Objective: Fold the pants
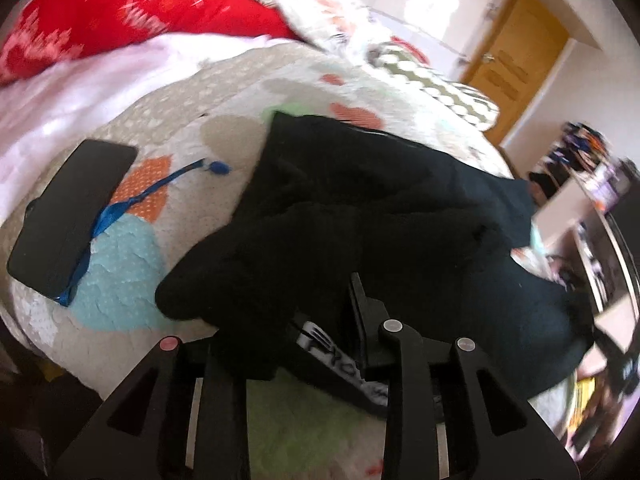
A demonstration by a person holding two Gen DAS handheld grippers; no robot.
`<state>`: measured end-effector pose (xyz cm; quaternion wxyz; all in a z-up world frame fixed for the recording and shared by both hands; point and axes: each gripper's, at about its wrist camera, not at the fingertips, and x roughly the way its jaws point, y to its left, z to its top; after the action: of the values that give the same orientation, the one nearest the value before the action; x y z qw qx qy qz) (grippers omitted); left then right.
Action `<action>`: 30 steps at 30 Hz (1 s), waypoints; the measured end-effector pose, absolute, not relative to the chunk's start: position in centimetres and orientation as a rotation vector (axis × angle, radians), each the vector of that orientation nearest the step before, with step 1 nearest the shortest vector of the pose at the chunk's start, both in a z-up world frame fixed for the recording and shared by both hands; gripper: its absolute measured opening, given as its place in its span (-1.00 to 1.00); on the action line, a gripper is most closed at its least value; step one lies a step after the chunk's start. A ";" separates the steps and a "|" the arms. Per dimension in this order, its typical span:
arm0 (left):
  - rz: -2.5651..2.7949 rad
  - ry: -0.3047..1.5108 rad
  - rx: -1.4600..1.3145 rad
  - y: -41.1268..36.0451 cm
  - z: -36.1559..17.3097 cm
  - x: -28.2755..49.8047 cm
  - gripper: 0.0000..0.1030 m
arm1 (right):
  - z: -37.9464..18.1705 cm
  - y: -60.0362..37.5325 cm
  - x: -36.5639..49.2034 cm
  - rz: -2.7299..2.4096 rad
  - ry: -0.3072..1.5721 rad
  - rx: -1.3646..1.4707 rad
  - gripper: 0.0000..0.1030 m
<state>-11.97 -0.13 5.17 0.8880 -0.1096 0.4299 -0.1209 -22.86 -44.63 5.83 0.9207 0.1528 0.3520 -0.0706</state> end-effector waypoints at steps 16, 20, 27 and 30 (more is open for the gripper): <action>-0.189 0.885 -0.156 3.2 6.6 -14.8 -0.39 | 6.4 -41.1 -20.9 -0.072 0.750 0.293 -0.34; -0.146 0.846 -0.142 4.2 7.8 -13.7 -0.15 | 6.2 -37.1 -18.6 0.091 0.759 0.326 -0.30; -0.161 0.859 -0.185 4.3 8.3 -8.3 0.47 | 4.8 -27.7 -14.1 0.340 0.829 0.236 -0.30; -0.166 0.912 -0.190 3.6 7.1 -5.3 0.47 | 3.4 -24.9 -13.2 0.412 0.880 0.204 -0.30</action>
<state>-5.33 3.59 7.09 0.8902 -0.0915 0.4391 -0.0800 -13.24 -24.95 3.44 0.8794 0.0977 0.4219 0.1975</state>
